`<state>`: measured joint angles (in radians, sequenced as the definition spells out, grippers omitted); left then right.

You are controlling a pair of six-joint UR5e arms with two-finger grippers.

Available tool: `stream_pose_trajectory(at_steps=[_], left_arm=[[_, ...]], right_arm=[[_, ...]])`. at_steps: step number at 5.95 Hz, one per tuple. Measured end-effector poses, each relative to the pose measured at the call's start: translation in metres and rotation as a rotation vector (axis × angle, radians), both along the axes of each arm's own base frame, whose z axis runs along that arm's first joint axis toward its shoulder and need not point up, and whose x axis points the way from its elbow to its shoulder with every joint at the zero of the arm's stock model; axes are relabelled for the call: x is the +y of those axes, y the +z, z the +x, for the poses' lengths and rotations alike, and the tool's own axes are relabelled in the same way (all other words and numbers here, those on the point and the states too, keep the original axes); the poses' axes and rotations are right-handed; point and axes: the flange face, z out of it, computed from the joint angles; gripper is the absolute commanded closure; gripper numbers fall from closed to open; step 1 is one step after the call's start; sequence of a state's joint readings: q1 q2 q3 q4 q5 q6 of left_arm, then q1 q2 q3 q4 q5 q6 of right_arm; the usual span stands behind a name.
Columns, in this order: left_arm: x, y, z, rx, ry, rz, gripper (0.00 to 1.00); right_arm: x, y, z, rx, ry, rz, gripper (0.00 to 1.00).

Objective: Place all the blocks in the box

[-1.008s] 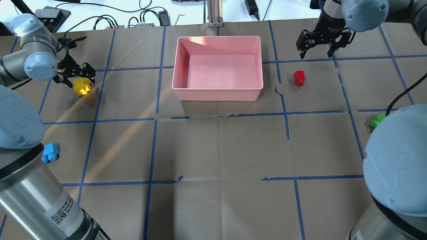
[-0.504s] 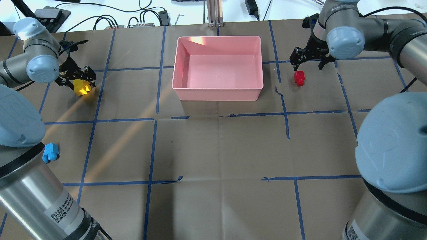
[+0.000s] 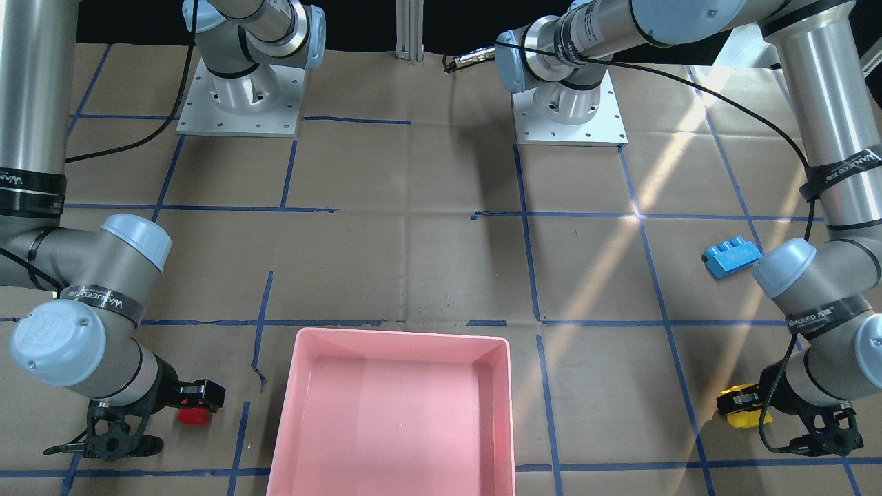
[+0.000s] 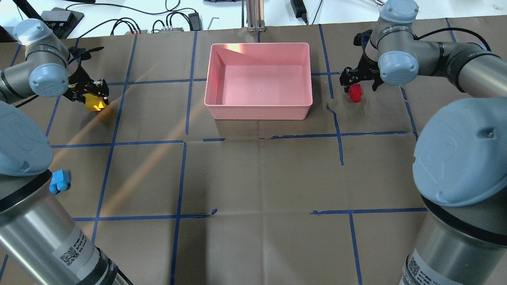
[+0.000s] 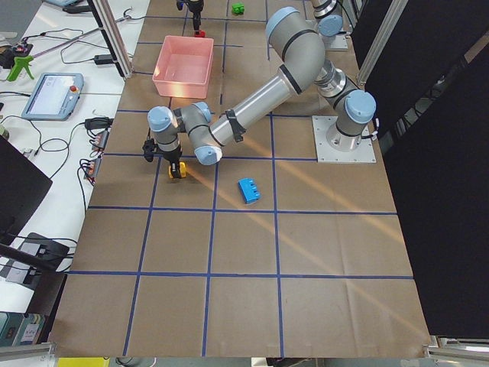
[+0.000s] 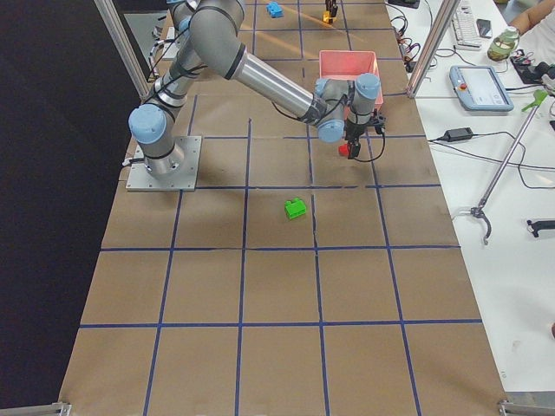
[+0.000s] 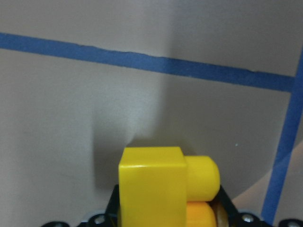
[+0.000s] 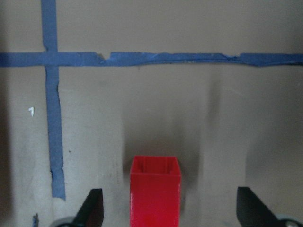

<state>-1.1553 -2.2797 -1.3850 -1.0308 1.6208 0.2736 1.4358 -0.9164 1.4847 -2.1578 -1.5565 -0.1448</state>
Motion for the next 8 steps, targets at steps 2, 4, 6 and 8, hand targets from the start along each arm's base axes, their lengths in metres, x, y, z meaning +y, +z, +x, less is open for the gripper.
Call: stream_pose_trajectory(at_steps=[2,4,6,8], left_arm=[[-0.011,0.046,-0.066,-0.011,-0.090,-0.037,0.83],[-0.023,0.081,-0.208,-0.017,-0.276,-0.089,0.83],[-0.008,0.091,-0.333,-0.009,-0.430,-0.105,0.83],[0.017,0.091,-0.431,0.000,-0.540,-0.116,0.83]], right_arm=[[-0.002,-0.005,0.000,0.000,-0.006,-0.006,0.50],[-0.002,-0.005,0.000,0.000,-0.010,-0.006,0.71],[-0.003,-0.002,0.000,0.000,-0.011,-0.011,0.75],[-0.005,0.020,-0.001,0.006,-0.011,-0.037,0.74]])
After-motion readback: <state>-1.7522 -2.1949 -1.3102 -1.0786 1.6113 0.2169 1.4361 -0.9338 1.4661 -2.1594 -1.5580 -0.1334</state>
